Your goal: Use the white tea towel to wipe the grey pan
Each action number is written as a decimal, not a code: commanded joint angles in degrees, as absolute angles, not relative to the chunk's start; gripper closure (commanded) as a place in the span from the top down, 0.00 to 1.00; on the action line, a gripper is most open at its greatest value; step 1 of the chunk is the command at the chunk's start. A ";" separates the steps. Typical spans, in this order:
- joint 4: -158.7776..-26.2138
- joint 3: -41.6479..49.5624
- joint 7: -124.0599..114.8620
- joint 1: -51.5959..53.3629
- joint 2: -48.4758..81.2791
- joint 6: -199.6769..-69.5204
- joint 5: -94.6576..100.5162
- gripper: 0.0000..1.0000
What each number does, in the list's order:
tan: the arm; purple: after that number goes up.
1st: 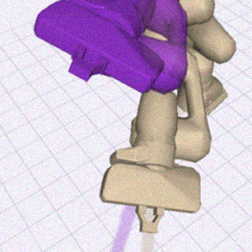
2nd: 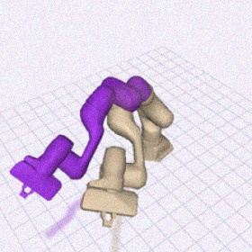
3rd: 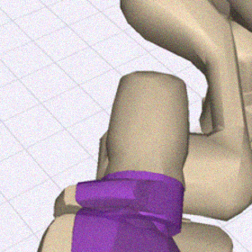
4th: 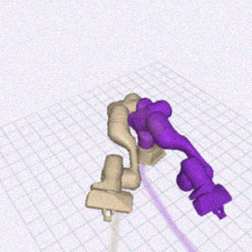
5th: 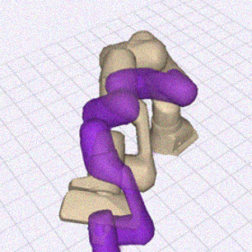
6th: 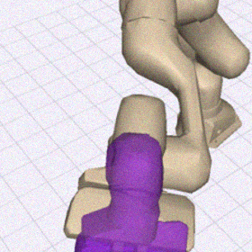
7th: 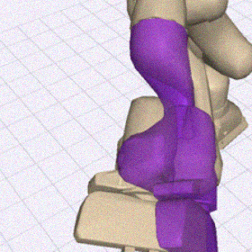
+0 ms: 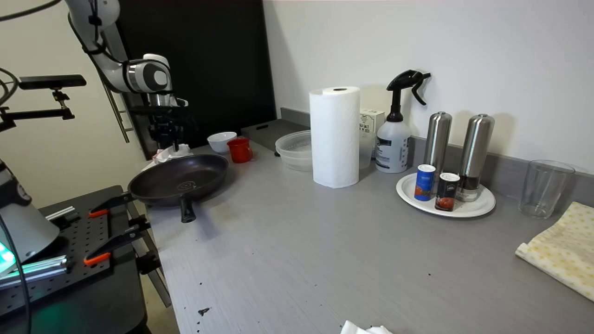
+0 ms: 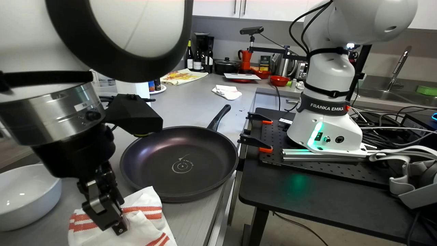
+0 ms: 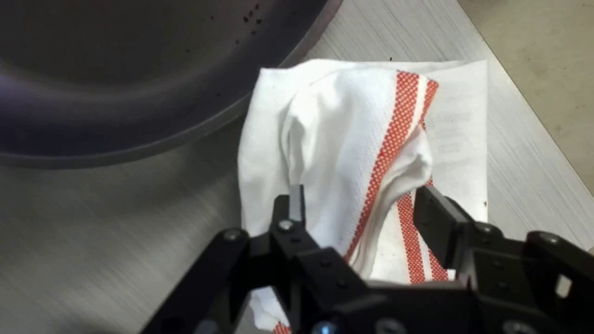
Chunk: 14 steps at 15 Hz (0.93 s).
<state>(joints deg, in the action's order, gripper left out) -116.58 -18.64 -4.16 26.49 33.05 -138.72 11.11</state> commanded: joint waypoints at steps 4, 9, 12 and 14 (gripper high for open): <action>-118.31 -18.70 -4.39 27.84 29.60 -138.11 10.41 1.00; -123.62 -19.92 -6.08 28.94 21.14 -138.16 10.61 1.00; -128.24 -20.08 -7.50 27.89 14.68 -139.06 10.20 1.00; -131.91 -19.92 -8.01 26.55 10.32 -139.61 9.85 1.00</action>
<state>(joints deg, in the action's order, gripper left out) -125.24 -20.06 -6.86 28.08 17.98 -138.74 11.08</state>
